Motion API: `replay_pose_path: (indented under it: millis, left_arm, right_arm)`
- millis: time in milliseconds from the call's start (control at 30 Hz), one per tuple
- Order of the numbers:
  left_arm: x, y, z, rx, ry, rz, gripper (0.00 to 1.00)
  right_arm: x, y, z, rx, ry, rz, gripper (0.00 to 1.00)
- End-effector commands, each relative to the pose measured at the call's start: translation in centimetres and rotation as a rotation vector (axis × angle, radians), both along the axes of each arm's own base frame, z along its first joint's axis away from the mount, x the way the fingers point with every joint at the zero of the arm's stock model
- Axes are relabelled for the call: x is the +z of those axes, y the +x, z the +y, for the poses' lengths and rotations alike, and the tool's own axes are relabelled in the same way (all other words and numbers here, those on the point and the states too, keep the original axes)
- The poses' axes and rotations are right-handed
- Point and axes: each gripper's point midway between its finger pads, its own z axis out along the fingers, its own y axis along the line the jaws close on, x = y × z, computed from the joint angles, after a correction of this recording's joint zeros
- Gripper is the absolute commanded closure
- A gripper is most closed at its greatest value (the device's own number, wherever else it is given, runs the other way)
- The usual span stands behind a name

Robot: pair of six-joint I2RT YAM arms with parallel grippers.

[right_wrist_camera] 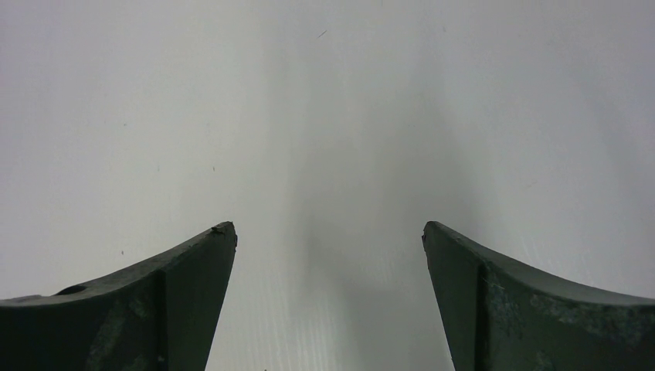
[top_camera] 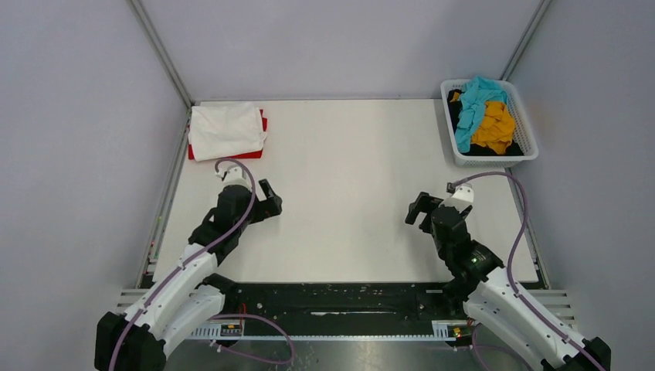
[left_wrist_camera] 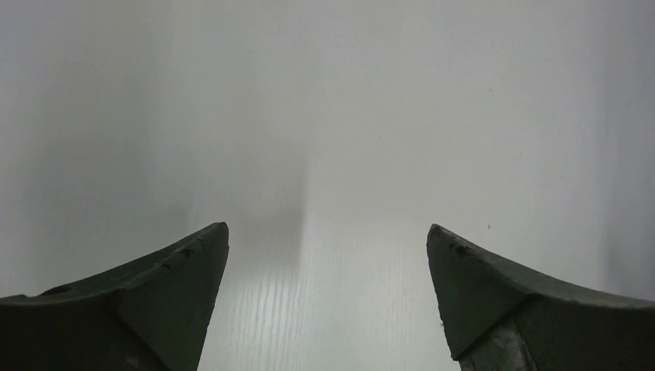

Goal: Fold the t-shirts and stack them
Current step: Reset both arms

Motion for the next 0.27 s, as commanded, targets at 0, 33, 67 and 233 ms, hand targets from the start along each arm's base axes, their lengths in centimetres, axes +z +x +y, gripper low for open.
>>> replay_pose_path:
  millis: [0,33,67,233]
  left_arm:
    - [1.5,-0.5,0.1,0.036,-0.083,-0.079,0.01]
    - [1.9,-0.5,0.1,0.031,-0.093,-0.093,0.01]
    - [2.1,-0.6,0.0,0.027,-0.096,-0.102,0.01]
    - [2.5,-0.9,1.0,0.071,-0.078,-0.106,0.01]
  right_arm:
    - [0.6,0.2,-0.9,-0.051,0.008,-0.047,0.00]
    - [0.6,0.2,-0.9,-0.049,0.009,-0.048,0.01]
    - [0.7,0.2,-0.9,-0.049,0.008,-0.049,0.01]
    - [1.1,0.1,-0.9,-0.050,0.008,-0.045,0.00]
